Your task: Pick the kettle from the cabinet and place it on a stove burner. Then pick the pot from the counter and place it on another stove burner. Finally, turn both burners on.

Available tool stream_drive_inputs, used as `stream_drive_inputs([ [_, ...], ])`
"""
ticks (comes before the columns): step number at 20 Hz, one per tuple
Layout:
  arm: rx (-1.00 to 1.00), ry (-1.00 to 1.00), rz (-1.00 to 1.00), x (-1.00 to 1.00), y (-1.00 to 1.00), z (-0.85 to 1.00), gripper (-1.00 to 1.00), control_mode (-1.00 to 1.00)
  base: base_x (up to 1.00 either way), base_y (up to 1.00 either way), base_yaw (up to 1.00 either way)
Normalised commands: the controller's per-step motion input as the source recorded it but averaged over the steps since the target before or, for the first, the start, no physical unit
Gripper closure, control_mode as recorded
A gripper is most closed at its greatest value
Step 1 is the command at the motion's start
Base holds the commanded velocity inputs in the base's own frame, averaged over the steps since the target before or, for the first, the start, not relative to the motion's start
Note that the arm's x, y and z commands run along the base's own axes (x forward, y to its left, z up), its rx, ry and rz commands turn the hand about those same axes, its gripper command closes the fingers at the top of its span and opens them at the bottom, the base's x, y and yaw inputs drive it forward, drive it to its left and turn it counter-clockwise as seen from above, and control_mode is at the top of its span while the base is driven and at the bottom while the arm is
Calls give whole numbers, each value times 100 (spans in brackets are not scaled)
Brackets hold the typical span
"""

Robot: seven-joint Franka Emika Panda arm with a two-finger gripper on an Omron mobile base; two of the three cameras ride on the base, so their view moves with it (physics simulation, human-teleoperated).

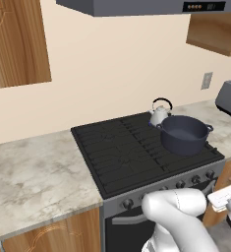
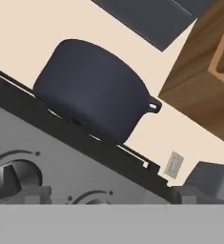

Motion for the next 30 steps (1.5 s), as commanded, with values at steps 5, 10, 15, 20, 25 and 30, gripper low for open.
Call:
stream_drive_inputs([
  [5,27,19,9,29,-7,1,-100,-100,0,0,0],
  [10,10,6,4,4,0,-18,-100,-100,0,0,0],
  [15,6,5,2,7,0,-13,-100,-100,0,0,0],
  [20,5,6,2,16,-1,-3,-100,-100,0,0,0],
  [25,6,4,2,18,-15,-9,-100,-100,0,0,0],
  [30,6,3,1,16,-10,-12,-100,-100,0,0,0],
])
